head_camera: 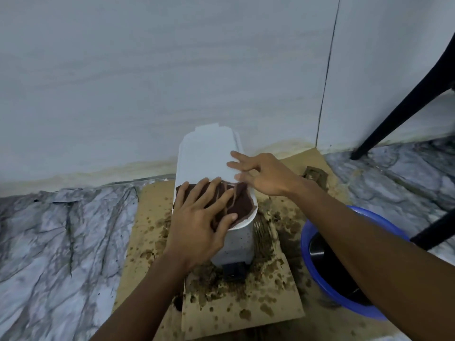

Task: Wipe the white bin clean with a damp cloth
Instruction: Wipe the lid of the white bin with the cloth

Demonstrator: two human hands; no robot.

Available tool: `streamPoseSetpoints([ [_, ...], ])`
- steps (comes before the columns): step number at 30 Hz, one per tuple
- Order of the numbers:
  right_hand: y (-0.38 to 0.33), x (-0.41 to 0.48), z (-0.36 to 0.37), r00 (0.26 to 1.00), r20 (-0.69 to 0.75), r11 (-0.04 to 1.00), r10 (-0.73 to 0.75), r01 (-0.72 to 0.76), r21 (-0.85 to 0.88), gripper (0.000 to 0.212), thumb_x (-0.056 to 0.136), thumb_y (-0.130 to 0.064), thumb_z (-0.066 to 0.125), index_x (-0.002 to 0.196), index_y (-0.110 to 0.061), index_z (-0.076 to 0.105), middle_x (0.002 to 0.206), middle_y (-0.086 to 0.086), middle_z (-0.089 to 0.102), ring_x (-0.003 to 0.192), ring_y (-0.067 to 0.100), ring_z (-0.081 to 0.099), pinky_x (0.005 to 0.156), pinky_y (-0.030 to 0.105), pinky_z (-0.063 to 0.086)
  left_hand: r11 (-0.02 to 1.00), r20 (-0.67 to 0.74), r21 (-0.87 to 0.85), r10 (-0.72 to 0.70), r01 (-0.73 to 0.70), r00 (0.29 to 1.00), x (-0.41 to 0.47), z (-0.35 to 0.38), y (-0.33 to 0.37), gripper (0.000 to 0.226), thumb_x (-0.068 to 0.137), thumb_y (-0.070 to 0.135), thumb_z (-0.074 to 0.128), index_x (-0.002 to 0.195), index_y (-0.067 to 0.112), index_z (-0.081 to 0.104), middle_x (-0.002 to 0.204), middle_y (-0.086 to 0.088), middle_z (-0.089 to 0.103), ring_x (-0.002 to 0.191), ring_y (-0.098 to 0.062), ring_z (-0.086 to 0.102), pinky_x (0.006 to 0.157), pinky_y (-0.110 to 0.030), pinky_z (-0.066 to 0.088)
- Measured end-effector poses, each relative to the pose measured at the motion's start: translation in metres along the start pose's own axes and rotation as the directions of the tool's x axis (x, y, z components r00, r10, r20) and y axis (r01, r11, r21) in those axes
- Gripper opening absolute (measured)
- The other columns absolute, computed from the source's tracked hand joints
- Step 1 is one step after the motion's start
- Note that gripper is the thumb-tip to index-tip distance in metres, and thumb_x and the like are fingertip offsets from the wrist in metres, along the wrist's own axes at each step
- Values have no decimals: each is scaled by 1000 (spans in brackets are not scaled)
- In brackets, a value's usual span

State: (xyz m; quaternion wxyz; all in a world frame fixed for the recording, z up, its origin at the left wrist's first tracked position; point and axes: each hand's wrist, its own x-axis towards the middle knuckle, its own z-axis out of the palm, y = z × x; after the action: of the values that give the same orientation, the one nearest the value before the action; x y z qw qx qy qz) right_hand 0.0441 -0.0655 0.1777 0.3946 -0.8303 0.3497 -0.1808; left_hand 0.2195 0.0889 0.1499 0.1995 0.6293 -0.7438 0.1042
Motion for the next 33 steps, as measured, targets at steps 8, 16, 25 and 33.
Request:
streamPoseSetpoints([
  [8, 2, -2, 1, 1000, 21, 978, 19, -23, 209, 38, 94, -24, 70, 131, -30, 66, 157, -23, 35, 143, 6, 39, 121, 39, 34, 993, -118, -100, -69, 57, 991, -10, 1, -5, 48, 88, 47, 65, 130, 23, 70, 143, -4, 60, 137, -27, 51, 121, -47, 27],
  [16, 2, -3, 1, 999, -14, 967, 29, -25, 254, 34, 98, -9, 63, 128, -23, 69, 157, -18, 39, 145, 9, 38, 120, 35, 34, 984, -79, -21, -178, 177, 981, 20, 15, 38, 45, 80, 50, 64, 115, 23, 77, 131, -8, 68, 127, -35, 56, 109, -65, 32],
  [25, 3, 4, 1, 999, -4, 955, 41, -38, 293, 28, 95, -18, 69, 122, -23, 72, 152, -19, 45, 141, 5, 42, 120, 35, 35, 996, -242, -47, 56, -70, 969, -18, 10, -8, 36, 91, 36, 71, 122, 18, 75, 136, -9, 65, 131, -32, 56, 113, -60, 33],
  [33, 2, 2, -1, 999, -41, 957, 35, -21, 290, 25, 96, -13, 66, 117, -23, 75, 152, -14, 47, 140, 8, 46, 118, 37, 39, 972, -257, -11, -228, 233, 939, 28, 31, 53, 37, 88, 43, 63, 111, 17, 77, 126, -7, 70, 121, -34, 60, 107, -62, 33],
])
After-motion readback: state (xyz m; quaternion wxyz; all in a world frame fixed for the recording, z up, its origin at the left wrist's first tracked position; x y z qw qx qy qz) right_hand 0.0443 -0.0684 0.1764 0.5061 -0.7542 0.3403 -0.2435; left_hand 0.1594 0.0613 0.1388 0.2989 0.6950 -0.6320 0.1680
